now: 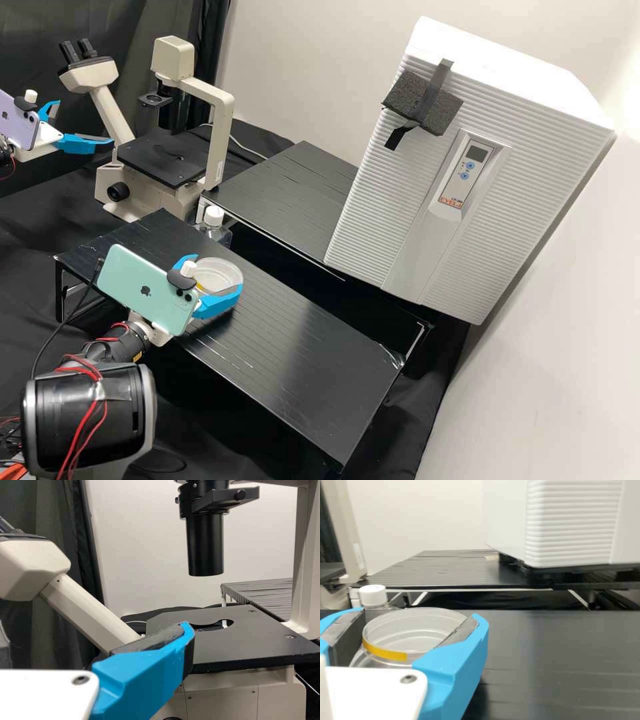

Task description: Close the petri dish lid.

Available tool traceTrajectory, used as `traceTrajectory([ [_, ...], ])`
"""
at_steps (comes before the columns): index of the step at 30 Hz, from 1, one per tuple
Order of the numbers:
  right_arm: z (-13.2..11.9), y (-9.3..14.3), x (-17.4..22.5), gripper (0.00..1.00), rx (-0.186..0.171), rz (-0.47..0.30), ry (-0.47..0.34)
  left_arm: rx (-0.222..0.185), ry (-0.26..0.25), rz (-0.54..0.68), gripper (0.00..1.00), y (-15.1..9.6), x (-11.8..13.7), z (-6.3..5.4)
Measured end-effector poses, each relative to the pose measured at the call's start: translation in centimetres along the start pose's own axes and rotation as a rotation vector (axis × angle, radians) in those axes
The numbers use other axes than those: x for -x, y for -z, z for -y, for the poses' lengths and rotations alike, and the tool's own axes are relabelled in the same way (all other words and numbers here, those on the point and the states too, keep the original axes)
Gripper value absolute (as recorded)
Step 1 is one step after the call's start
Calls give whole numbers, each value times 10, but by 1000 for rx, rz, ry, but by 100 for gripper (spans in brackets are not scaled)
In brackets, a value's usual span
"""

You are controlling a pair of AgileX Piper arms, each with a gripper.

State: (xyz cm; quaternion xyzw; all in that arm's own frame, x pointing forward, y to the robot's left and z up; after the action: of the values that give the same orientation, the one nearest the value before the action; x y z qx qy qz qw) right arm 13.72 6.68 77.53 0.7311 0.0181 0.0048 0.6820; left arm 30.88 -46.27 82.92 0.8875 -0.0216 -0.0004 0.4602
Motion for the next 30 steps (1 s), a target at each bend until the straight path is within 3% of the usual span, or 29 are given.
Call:
traceTrajectory([
  [4, 1, 0, 1, 0, -2, 0, 2, 0, 0, 0, 100, 0, 0, 0],
  [8, -2, 1, 3, 0, 20, -1, -6, 0, 0, 0, 100, 0, 0, 0],
  [23, -5, 3, 9, 0, 21, 3, 3, 0, 0, 0, 100, 0, 0, 0],
  [30, -1, 2, 7, 0, 45, 9, 16, 0, 0, 0, 100, 0, 0, 0],
])
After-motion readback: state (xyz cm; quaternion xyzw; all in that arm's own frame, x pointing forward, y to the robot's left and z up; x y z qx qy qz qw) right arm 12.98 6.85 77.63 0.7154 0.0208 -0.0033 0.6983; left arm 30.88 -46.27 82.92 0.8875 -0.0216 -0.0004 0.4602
